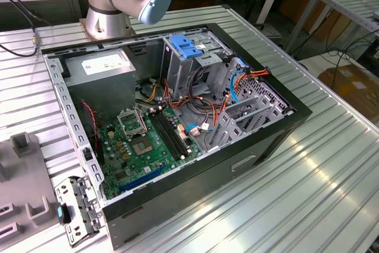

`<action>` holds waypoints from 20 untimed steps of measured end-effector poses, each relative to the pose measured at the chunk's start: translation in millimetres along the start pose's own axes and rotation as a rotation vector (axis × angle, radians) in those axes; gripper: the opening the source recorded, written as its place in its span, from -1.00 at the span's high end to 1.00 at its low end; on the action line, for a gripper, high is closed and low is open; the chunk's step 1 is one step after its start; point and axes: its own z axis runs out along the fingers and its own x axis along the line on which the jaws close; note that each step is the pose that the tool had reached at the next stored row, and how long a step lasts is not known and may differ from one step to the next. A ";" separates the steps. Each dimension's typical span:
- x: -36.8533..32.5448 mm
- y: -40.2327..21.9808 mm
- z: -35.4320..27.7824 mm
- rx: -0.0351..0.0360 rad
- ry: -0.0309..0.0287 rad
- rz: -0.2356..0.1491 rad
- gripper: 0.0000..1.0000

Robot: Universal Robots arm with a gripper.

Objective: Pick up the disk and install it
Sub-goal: 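Pick up the disk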

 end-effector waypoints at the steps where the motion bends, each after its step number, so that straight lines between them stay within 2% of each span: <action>1: 0.0 0.0 0.1 0.0003 0.0001 0.000 0.26; 5: 0.0 0.0 -0.1 0.0001 0.0001 0.000 0.26; 9: 0.0 0.0 -0.5 0.0011 -0.0089 -0.001 0.26; 10: 0.0 0.1 -1.1 0.0017 -0.0092 -0.001 0.26; 13: 0.1 0.0 -5.6 0.0019 -0.0091 -0.001 0.26; 16: 0.4 0.1 -14.9 0.0025 -0.0092 -0.001 0.26; 20: 0.6 0.1 -22.8 0.0031 -0.0092 -0.001 0.26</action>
